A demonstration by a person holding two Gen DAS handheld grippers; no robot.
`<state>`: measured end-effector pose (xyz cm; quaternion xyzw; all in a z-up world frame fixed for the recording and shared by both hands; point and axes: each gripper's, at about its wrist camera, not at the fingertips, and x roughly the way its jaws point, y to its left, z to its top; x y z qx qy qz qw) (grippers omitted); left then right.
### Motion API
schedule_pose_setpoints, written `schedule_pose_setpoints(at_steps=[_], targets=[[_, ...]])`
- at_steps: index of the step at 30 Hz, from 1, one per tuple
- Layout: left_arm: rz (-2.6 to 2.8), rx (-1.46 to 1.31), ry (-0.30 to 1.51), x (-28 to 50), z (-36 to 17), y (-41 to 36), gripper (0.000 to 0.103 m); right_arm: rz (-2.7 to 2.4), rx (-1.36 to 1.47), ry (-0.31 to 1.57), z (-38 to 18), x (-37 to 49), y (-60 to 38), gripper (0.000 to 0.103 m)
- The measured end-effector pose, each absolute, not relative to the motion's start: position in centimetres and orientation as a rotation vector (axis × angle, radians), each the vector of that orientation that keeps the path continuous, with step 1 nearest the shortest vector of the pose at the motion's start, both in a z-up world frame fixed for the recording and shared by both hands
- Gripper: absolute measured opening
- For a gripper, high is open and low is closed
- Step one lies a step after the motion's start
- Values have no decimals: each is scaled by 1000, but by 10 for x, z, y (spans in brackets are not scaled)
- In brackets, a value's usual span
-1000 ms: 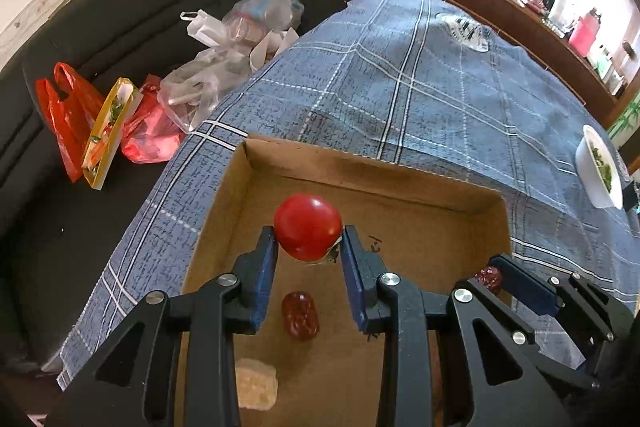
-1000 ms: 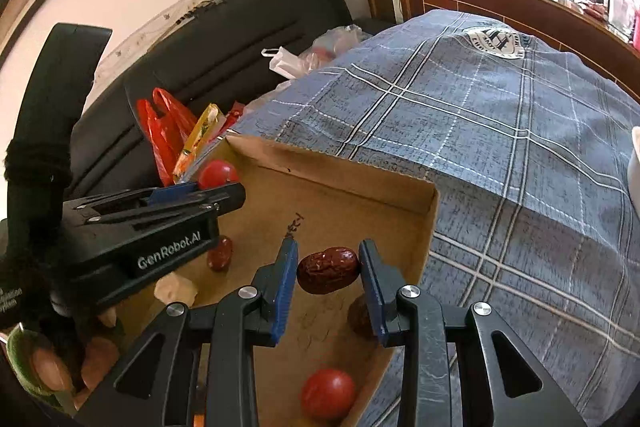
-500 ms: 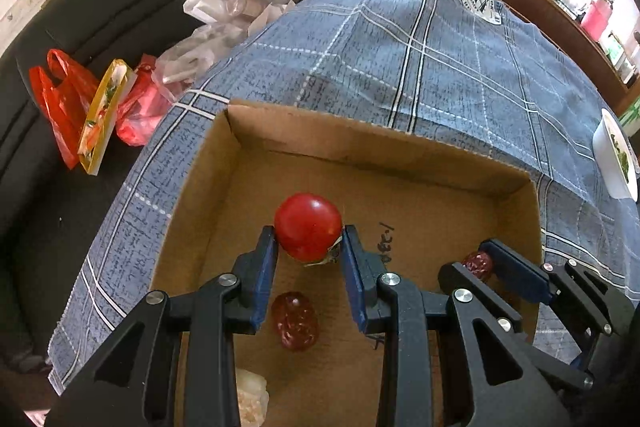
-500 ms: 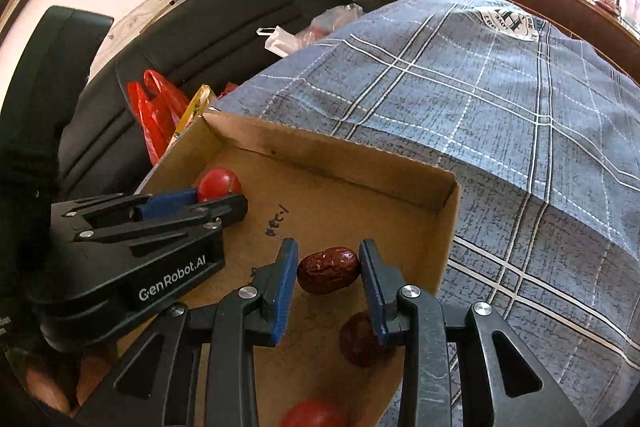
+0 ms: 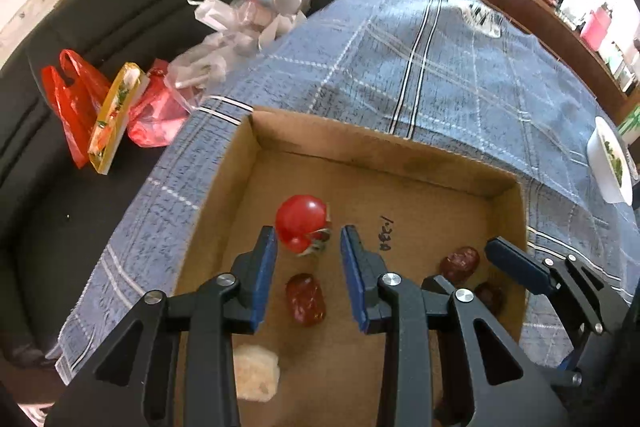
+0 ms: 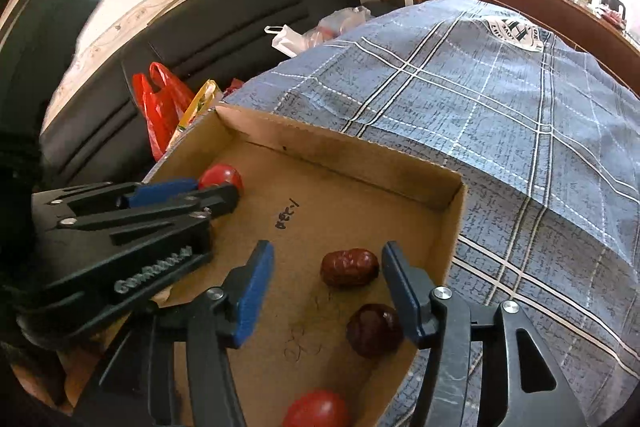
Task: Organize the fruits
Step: 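Open the right tool to drop the date while the left tool releases the tomato, then withdraw both open tools up and away from the tray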
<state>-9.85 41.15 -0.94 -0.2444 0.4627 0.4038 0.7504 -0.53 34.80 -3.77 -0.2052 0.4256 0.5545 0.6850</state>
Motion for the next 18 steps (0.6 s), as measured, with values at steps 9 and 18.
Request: schedule_pose_setpoints(at_steps=[9, 18], targets=[[885, -549, 920, -139, 21, 379, 42, 1289, -442, 930, -20, -16, 324, 57], [903, -496, 871, -187, 34, 317, 62, 1416, -447, 873, 5, -34, 287, 61]])
